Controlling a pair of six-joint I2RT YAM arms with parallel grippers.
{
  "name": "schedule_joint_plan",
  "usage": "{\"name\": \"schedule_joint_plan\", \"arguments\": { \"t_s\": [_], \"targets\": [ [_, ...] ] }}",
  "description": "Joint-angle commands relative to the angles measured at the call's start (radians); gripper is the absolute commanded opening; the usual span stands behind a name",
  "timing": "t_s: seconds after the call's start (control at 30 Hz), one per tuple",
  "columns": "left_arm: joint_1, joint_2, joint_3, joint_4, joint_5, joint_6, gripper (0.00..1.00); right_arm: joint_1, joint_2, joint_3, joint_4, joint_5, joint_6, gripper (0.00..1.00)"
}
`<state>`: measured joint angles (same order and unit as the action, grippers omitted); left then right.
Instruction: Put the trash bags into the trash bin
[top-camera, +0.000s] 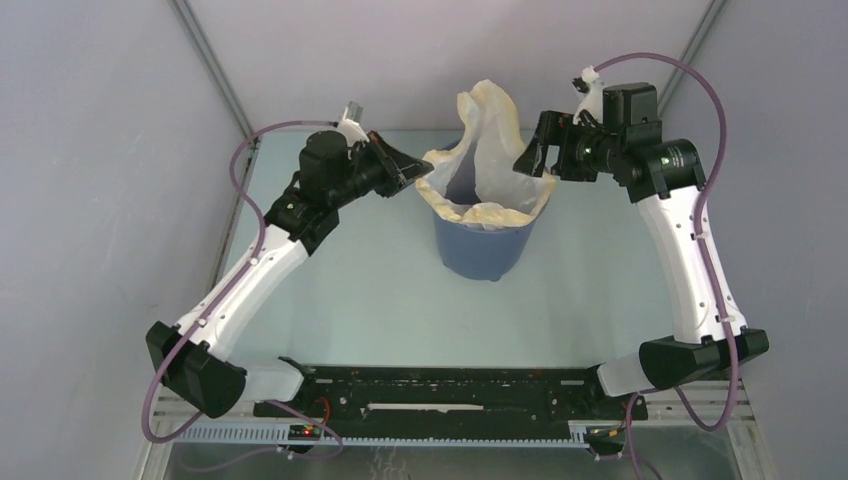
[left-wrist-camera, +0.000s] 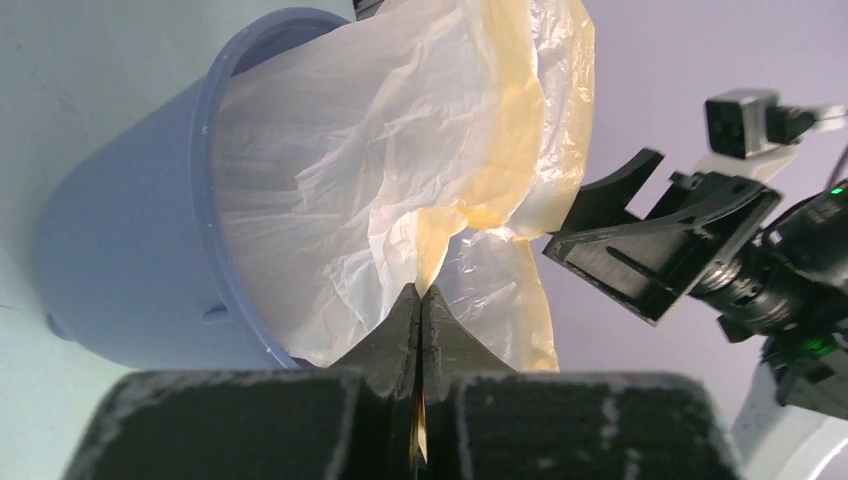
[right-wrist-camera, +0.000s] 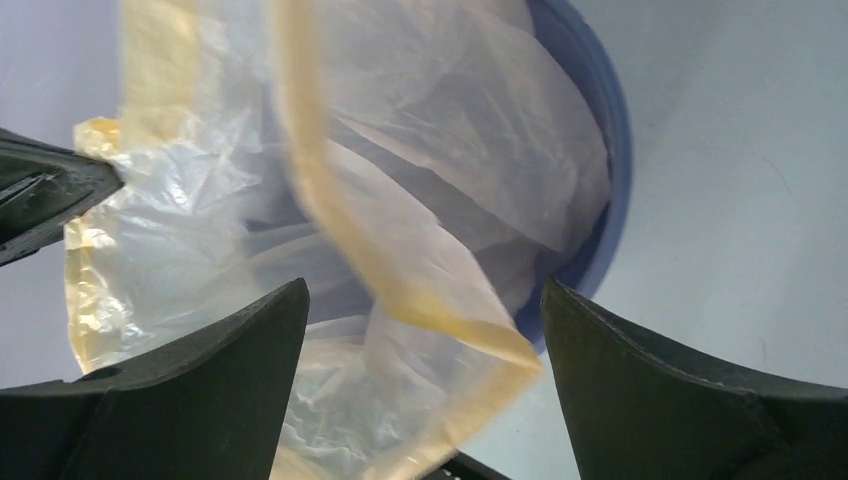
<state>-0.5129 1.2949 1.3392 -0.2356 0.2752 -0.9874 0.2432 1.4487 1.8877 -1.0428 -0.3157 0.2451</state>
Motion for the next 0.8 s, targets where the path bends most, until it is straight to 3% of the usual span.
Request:
{"name": "schedule_joint_plan", "arguments": {
  "t_s": [0.0, 0.2, 0.33, 0.4, 0.6, 0.63, 0.7, 0.77],
  "targets": [
    [0.028, -0.062, -0.066, 0.172, 0.059, -0.133, 0.00, -0.077, -0.068, -0.060, 0.031, 0.036, 0.109, 0.95],
    [0.048, -0.107, -0.194, 0.256, 0.016, -0.185, 0.00, -0.124, -0.176, -0.216, 0.077, -0.121, 0.231, 0.93],
    [0.048, -0.095, -0.189, 0.277, 0.053, -0.202, 0.00, -0.126, -0.234, -0.320, 0.205, -0.232, 0.310, 0.93],
    [0.049, -0.105, -0.196, 0.268, 0.036, -0.180, 0.00, -0.128, -0.243, -0.375, 0.279, -0.271, 0.368, 0.88],
    [0.054, -0.116, -0.236, 0.282, 0.034, -0.214, 0.00, -0.156, -0.269, -0.458, 0.316, -0.259, 0.497, 0.56],
    [0.056, -0.121, -0.247, 0.286, 0.034, -0.221, 0.00, -0.167, -0.285, -0.470, 0.331, -0.256, 0.498, 0.48],
    [0.061, -0.135, -0.286, 0.308, 0.021, -0.241, 0.00, -0.202, -0.304, -0.484, 0.337, -0.285, 0.490, 0.21],
    [0.067, -0.152, -0.327, 0.334, 0.008, -0.263, 0.00, -0.229, -0.310, -0.486, 0.290, -0.302, 0.470, 0.09]
  ]
}}
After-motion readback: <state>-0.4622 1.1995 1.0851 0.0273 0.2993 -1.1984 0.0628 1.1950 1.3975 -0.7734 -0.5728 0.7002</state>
